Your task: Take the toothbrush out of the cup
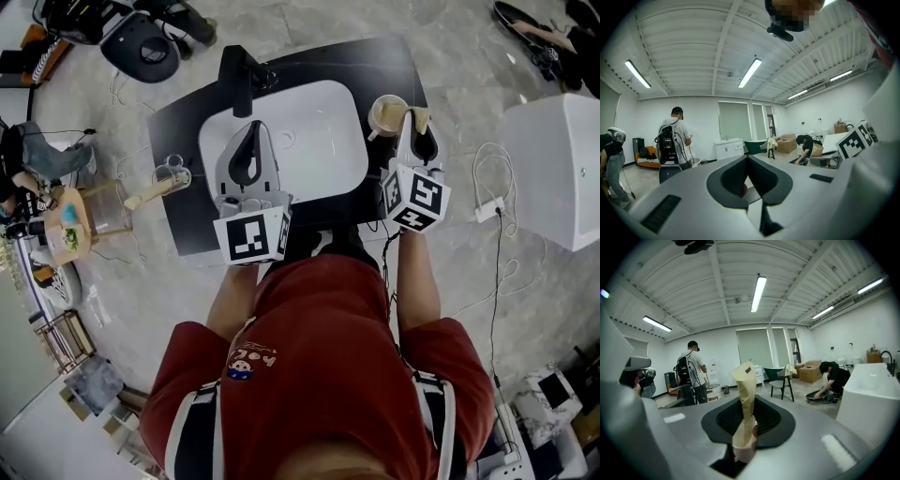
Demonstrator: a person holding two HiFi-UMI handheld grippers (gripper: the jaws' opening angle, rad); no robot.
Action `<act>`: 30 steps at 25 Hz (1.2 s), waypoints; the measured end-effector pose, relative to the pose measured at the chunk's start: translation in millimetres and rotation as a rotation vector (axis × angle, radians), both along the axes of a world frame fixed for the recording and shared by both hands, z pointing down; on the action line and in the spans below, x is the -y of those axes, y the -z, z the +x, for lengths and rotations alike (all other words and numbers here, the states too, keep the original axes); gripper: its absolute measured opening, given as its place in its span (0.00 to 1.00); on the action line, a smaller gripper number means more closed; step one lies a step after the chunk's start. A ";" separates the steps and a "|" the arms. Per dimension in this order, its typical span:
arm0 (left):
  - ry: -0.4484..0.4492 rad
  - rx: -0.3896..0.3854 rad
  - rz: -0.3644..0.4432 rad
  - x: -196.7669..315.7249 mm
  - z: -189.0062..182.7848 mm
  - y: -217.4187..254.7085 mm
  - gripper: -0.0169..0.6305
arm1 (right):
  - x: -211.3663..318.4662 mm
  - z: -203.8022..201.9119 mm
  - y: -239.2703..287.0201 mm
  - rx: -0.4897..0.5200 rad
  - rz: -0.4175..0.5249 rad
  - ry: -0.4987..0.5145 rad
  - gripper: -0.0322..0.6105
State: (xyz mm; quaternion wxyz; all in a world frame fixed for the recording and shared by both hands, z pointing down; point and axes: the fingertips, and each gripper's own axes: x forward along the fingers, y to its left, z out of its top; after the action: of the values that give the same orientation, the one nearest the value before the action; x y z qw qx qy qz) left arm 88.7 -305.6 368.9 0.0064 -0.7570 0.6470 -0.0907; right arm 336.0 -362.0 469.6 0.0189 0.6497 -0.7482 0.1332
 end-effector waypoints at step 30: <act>0.251 -0.108 0.088 -67.1 -150.9 13.9 0.03 | -47.3 -201.7 130.3 -0.013 0.240 0.386 0.15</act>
State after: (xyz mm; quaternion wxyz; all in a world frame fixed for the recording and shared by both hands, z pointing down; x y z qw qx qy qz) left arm -62.2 -238.5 355.0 -0.0065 -0.6730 0.7393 -0.0215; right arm 134.3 -314.7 339.3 -0.0287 0.4930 -0.8689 0.0331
